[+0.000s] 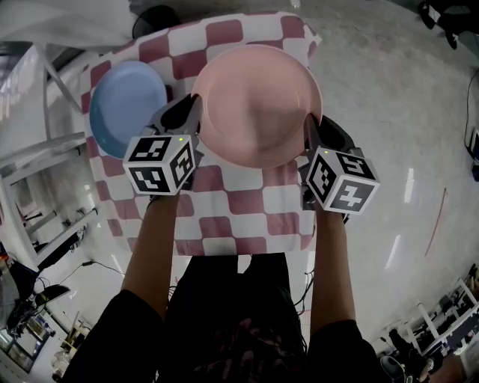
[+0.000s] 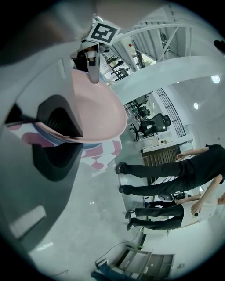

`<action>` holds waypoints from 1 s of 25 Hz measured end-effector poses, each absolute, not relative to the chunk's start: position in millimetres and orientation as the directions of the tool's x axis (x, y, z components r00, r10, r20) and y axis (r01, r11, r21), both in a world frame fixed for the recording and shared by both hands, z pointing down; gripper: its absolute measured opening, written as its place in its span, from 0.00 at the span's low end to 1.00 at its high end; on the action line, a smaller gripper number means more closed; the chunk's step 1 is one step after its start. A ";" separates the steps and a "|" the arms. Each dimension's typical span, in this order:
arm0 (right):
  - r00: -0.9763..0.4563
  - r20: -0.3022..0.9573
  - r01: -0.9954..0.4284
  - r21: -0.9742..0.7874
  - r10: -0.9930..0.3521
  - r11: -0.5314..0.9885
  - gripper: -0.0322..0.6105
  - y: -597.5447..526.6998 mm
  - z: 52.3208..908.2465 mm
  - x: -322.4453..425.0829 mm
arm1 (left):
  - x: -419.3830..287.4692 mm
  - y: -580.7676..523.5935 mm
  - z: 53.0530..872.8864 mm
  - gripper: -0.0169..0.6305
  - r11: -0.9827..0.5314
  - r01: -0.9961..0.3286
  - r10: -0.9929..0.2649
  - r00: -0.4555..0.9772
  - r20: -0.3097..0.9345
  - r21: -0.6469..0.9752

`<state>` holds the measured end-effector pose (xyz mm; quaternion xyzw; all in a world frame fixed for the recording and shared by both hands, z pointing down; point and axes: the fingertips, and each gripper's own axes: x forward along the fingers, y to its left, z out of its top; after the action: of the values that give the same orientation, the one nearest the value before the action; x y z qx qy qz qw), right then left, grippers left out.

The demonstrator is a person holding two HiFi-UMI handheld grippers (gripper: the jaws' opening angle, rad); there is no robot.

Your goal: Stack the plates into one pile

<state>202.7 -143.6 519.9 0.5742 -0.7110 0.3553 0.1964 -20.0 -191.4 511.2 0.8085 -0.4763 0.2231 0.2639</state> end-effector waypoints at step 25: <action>-0.208 0.677 -0.973 -0.219 -0.706 0.076 0.24 -150.9 517.9 206.2 | -22.6 -196.7 521.6 0.16 -0.429 -0.881 -0.646 0.453 0.615 0.199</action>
<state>206.2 -150.9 517.9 0.5953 -0.7048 0.3277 0.2037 -22.6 -196.7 521.6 0.8132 -0.4694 0.2307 0.2553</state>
